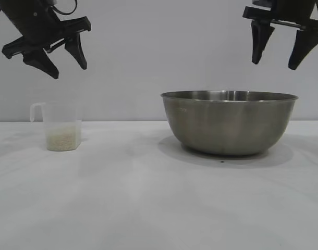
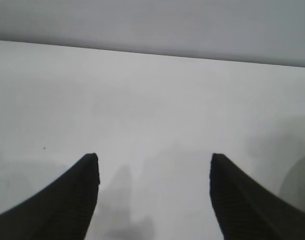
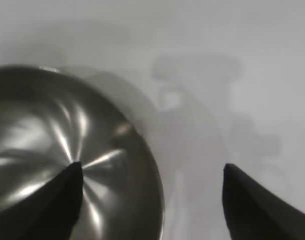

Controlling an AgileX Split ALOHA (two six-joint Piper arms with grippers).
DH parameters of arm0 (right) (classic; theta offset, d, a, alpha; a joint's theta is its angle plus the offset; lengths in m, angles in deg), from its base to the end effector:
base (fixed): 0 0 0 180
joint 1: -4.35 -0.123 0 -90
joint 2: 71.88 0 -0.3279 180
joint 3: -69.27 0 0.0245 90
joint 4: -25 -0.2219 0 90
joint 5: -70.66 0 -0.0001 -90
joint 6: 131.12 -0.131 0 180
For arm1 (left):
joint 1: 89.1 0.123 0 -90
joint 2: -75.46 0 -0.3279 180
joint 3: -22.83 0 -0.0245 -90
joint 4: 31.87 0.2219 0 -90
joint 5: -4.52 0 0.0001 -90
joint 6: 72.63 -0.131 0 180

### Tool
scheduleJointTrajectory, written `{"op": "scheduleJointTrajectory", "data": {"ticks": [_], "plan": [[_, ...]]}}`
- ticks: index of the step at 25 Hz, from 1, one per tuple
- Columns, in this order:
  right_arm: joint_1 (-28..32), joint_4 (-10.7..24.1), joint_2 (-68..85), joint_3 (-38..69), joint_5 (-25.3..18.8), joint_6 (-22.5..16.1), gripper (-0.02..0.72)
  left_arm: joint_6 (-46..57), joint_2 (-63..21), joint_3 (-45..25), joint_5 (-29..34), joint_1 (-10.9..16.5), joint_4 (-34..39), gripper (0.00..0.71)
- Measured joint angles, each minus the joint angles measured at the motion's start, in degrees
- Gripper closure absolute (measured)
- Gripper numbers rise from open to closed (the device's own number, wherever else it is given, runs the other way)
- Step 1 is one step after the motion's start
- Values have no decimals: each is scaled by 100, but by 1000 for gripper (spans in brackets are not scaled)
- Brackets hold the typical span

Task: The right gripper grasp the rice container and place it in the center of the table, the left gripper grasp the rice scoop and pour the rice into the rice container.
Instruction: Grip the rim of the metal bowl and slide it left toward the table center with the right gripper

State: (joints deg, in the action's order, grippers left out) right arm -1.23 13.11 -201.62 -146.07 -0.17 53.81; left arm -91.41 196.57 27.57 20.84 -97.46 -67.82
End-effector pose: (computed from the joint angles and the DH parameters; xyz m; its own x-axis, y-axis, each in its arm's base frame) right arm 0.4616 0.0707 0.2585 -0.9580 -0.1104 -0.2647 -0.1623 0.9695 0.1834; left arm 0.4702 -0.0910 0.2445 -0.6818 -0.1756 -0.7102 0.0837 0.9457 -0.3141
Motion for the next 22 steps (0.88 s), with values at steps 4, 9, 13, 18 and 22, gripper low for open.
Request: {"op": "scheduleJointTrajectory", "data": {"ticks": [4,9,13,18,22], "plan": [[0,0,-108,-7,0,0,171,0,0,0,0,0,0,251],[0,-11,-377,35,0,0,171,0,0,0,9,0,0,251],[0,-11,-400,389,21,0,171,0,0,0,9,0,0,251],[0,-11,-411,674,21,27,171,0,0,0,9,0,0,251],[0,-59,-579,806,33,31,171,0,0,0,112,0,0,251]]}}
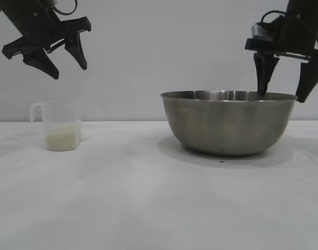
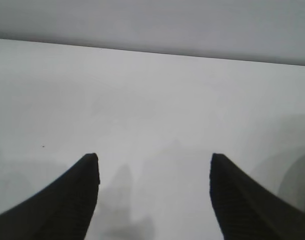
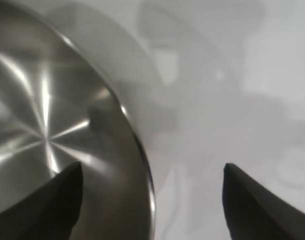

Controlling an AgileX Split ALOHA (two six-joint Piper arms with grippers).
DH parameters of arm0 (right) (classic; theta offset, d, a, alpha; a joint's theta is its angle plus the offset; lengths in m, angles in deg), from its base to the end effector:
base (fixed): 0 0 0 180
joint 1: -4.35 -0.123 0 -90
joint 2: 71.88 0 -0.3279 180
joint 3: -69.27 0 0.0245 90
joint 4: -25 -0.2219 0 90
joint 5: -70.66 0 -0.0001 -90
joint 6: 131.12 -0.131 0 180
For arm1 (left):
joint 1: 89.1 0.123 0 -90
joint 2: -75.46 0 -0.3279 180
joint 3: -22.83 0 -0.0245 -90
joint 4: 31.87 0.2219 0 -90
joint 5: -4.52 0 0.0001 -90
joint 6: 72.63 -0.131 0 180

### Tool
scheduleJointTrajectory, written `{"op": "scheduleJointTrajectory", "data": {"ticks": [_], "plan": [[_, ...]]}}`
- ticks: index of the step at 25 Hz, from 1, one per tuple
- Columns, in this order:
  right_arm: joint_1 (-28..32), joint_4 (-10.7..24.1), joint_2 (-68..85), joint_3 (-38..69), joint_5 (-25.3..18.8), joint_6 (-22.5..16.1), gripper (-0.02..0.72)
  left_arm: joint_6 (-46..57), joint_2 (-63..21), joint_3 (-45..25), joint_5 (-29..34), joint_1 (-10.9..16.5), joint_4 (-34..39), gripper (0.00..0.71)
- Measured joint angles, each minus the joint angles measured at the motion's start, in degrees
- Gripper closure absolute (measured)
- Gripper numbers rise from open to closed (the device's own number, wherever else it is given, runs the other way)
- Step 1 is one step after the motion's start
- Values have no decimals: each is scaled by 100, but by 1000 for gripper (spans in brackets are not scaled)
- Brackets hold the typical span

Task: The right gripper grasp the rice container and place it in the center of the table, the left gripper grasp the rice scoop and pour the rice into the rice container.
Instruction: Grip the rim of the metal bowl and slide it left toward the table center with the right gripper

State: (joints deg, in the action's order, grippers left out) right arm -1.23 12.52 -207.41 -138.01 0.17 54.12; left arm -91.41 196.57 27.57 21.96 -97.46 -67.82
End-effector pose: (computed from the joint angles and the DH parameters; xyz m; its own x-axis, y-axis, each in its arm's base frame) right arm 0.4513 0.0709 0.1783 -0.9929 -0.1144 -0.0332 -0.1188 0.9719 0.2030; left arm 0.4685 -0.0922 0.2431 -0.6951 -0.1704 -0.6984 0.0882 0.9440 -0.3181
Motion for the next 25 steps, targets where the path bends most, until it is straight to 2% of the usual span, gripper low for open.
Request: {"op": "scheduleJointTrajectory", "data": {"ticks": [8,14,18,22,25], "plan": [[0,-242,-263,36,35,66,449,0,0,0,36,0,0,251],[0,-314,-346,36,95,180,703,0,0,0,41,0,0,251],[0,-442,-346,36,119,325,703,0,0,0,41,0,0,251],[-13,-780,-356,36,117,524,703,-23,0,0,41,0,0,251],[-143,-807,-384,39,106,598,703,-41,0,0,41,0,0,251]]}}
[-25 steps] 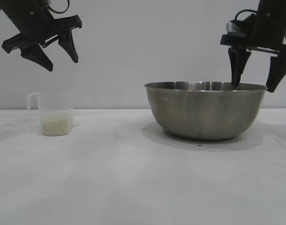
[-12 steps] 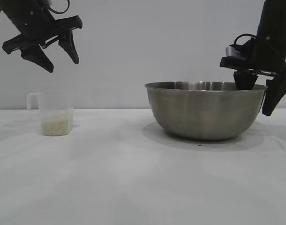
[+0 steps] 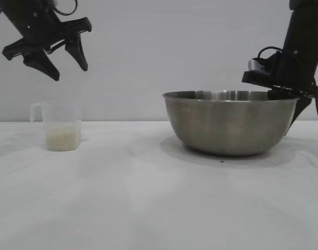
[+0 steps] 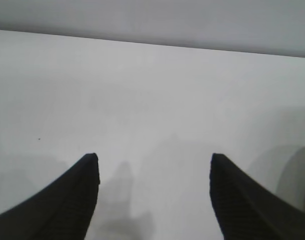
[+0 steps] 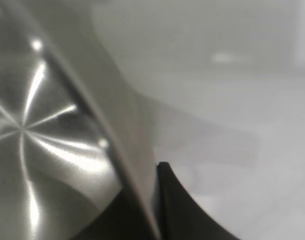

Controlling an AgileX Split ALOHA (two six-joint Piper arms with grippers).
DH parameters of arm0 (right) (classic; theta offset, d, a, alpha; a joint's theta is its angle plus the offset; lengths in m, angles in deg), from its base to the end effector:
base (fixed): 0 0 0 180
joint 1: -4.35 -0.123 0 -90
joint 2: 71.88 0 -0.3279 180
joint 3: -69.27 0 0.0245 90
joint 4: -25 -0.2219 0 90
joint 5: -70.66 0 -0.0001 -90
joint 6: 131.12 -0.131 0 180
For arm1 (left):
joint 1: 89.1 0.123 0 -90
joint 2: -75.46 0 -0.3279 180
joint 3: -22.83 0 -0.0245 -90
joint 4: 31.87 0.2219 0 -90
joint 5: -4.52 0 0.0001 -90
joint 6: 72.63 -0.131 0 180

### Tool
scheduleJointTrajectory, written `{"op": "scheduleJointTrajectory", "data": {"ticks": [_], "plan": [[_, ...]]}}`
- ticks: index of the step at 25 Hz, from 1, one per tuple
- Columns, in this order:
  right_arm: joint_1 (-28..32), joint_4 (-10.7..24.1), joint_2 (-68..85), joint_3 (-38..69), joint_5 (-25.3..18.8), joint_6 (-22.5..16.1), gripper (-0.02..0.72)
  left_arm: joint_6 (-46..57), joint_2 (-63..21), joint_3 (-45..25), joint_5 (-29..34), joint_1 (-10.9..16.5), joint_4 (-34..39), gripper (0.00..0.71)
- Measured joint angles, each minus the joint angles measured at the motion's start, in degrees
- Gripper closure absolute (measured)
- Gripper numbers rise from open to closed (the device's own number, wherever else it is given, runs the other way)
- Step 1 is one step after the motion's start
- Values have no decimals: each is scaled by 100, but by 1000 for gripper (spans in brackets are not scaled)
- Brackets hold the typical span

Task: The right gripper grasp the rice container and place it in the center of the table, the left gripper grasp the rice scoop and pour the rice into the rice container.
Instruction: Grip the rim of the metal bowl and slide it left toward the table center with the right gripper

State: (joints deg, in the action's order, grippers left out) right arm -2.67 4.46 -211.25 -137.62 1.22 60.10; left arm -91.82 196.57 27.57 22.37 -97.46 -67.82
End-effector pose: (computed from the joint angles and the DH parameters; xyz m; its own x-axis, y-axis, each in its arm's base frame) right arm 0.4530 0.0992 0.1506 -0.9831 -0.1829 -0.0100 -0.1759 0.9280 0.3285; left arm 0.4678 -0.0926 0.2426 -0.6993 -0.1617 -0.6963 0.0948 0.9445 -0.3146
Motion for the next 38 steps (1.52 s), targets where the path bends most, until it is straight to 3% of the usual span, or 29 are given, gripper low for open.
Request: {"op": "scheduleJointTrajectory", "data": {"ticks": [8,15,16,17,21,24,27,34,38], "plan": [[-648,-106,-10,0,45,60,703,0,0,0,0,0,0,251],[-818,-142,-10,0,191,71,703,0,0,0,9,0,0,251],[-818,-142,-10,0,191,63,654,0,0,0,9,0,0,251],[-818,-142,-10,0,191,63,654,0,0,0,9,0,0,251],[-818,-53,-10,0,191,30,427,-10,0,0,9,0,0,251],[-818,-40,-10,0,167,5,192,-10,0,0,37,0,0,251],[-818,-37,25,0,95,5,58,-10,0,0,78,0,0,251],[-823,633,448,0,-18,-51,66,-22,0,0,116,0,0,251],[-823,716,736,0,-41,-87,66,-22,0,0,125,0,0,251]]}}
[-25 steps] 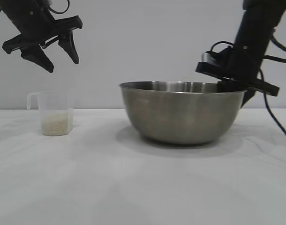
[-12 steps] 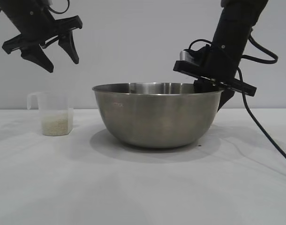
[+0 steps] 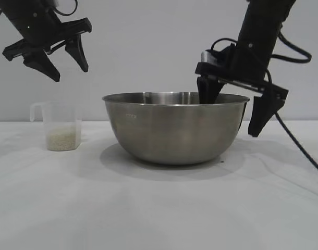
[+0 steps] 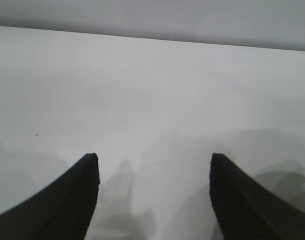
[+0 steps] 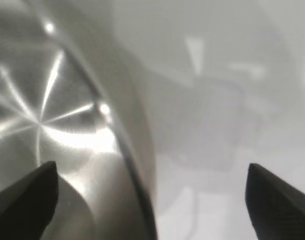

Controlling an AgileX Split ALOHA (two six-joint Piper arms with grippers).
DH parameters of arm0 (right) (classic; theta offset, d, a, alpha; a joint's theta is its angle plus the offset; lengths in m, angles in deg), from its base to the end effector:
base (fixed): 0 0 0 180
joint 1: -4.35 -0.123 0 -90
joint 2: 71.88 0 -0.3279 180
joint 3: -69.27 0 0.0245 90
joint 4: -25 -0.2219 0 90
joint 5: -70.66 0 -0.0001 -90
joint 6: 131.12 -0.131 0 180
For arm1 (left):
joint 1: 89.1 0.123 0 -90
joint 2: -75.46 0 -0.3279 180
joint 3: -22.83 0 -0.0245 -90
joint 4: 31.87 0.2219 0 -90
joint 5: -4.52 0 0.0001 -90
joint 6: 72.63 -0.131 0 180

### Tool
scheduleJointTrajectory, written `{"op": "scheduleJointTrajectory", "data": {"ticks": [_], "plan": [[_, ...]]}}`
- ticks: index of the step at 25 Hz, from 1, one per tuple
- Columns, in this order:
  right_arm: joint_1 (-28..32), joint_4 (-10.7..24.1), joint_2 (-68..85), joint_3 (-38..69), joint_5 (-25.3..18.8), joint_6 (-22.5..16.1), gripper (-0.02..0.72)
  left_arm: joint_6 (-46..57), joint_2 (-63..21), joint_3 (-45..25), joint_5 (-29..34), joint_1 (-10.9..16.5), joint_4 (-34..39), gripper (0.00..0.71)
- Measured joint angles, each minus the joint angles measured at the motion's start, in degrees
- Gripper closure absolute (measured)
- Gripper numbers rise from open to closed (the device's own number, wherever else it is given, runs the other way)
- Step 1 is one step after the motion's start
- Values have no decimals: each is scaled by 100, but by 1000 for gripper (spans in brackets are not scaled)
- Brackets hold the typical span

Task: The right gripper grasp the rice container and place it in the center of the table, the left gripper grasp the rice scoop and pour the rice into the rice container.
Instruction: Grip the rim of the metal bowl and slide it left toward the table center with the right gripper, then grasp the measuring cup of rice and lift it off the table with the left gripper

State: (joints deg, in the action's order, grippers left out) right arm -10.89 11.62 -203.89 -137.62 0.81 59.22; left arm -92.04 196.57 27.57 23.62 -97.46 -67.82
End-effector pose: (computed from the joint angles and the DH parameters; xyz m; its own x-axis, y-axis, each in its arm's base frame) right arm 0.4289 0.1464 0.2051 -0.9284 -0.3526 -0.1175 -0.3701 0.9059 0.2057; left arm 0.4658 -0.0939 0.2410 -0.7133 -0.1521 -0.6841 0.1026 0.9430 -0.3166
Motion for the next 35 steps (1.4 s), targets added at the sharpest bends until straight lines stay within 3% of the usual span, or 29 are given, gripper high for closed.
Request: {"op": "scheduleJointTrajectory", "data": {"ticks": [3,8,10,11,17,24,35], "plan": [[0,43,310,0,-27,-37,108,0,0,0,0,0,0,251],[38,708,800,0,-77,-351,108,0,0,0,0,0,0,251],[181,785,915,0,-77,-416,108,0,0,0,0,0,0,251],[257,794,979,10,-85,-454,151,0,0,0,0,0,0,251],[825,869,1510,153,-99,-518,155,0,0,0,0,0,0,251],[1307,902,2741,1503,-111,-530,155,0,0,0,3,0,0,251],[1354,902,5445,3936,-122,-540,155,0,0,0,13,0,0,251]]}}
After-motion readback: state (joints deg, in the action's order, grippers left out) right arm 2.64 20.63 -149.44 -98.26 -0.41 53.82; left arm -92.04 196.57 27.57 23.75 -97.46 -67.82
